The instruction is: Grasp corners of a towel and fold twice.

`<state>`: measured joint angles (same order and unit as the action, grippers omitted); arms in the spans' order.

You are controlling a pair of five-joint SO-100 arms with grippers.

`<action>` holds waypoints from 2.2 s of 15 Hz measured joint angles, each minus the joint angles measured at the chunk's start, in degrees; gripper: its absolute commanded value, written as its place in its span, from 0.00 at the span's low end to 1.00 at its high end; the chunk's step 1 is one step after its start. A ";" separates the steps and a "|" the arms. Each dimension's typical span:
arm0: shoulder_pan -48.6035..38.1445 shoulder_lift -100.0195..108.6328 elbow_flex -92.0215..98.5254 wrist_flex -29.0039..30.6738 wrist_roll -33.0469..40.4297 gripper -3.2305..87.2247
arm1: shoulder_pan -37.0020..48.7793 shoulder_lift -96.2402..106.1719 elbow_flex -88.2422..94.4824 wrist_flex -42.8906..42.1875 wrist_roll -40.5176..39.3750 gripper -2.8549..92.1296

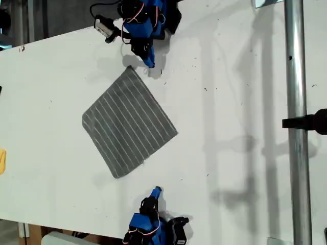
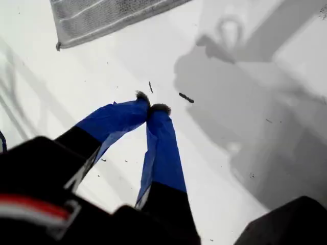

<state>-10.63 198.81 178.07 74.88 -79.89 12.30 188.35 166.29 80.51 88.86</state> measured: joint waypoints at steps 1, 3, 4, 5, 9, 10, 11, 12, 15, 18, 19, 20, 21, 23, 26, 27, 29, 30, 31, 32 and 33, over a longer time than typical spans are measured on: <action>-1.49 0.00 0.00 0.00 -12.74 0.01 | 0.00 0.00 0.00 0.00 0.00 0.03; -5.54 0.00 0.00 -0.09 -32.26 0.00 | -0.79 0.00 0.00 0.18 0.00 0.03; -5.71 0.00 0.00 -0.97 -34.54 0.01 | -0.79 0.00 0.00 0.18 -0.18 0.03; -4.57 0.00 0.00 -1.58 -33.49 0.01 | -1.14 0.00 0.00 0.18 -0.35 0.03; -2.02 0.00 0.00 0.00 -27.60 0.00 | -3.16 0.00 0.00 0.18 -0.35 0.03; -2.29 0.00 0.00 0.00 -27.86 0.00 | -3.43 0.00 0.00 0.18 -0.35 0.03; -1.76 0.00 0.00 0.00 -28.83 0.00 | -3.43 0.00 0.00 0.18 -0.35 0.03; -1.58 0.00 0.00 0.00 -29.44 0.00 | -3.43 0.00 0.00 0.18 -0.35 0.03; -1.67 0.00 0.00 -0.09 -30.41 0.00 | -2.37 0.00 0.00 0.18 -0.35 0.03; -1.58 0.00 0.00 -0.09 -31.11 0.00 | -4.04 0.00 0.00 0.18 -0.35 0.03; -1.67 0.00 0.00 -0.09 -31.29 0.00 | -4.04 0.00 0.00 0.18 -0.35 0.03; -1.58 0.00 0.00 -0.09 -29.00 0.00 | -3.96 0.00 0.00 0.18 -0.35 0.03; -1.49 0.00 0.00 -0.09 -26.98 0.00 | -3.96 0.00 0.00 0.18 -0.35 0.03; -1.58 0.00 0.00 -0.09 -22.32 0.00 | -3.96 0.00 0.00 0.18 -0.35 0.04; -2.37 0.00 0.00 -0.09 -20.39 0.00 | -3.96 0.00 0.00 0.18 -0.35 0.04; -2.72 0.00 0.00 -0.09 -19.86 0.00 | -3.96 0.00 0.00 0.18 -0.35 0.04; -2.99 0.00 0.00 -0.09 -18.54 0.00 | -3.96 0.00 0.00 0.18 -0.35 0.04; -2.99 0.00 0.00 -0.09 -18.02 0.00 | -4.31 0.00 0.00 0.18 -0.35 0.04; -2.99 0.00 0.00 -0.09 -17.67 0.00 | -5.01 0.00 0.00 0.18 -0.35 0.04; -3.60 0.00 0.00 -0.09 -17.31 0.00 | -5.01 0.00 0.00 0.18 -0.35 0.04; -3.78 0.00 0.00 -0.09 -16.96 0.00 | -5.01 0.00 0.00 0.18 -0.35 0.04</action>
<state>-14.41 198.81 178.07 74.79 -96.86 7.29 188.35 166.29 80.68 88.51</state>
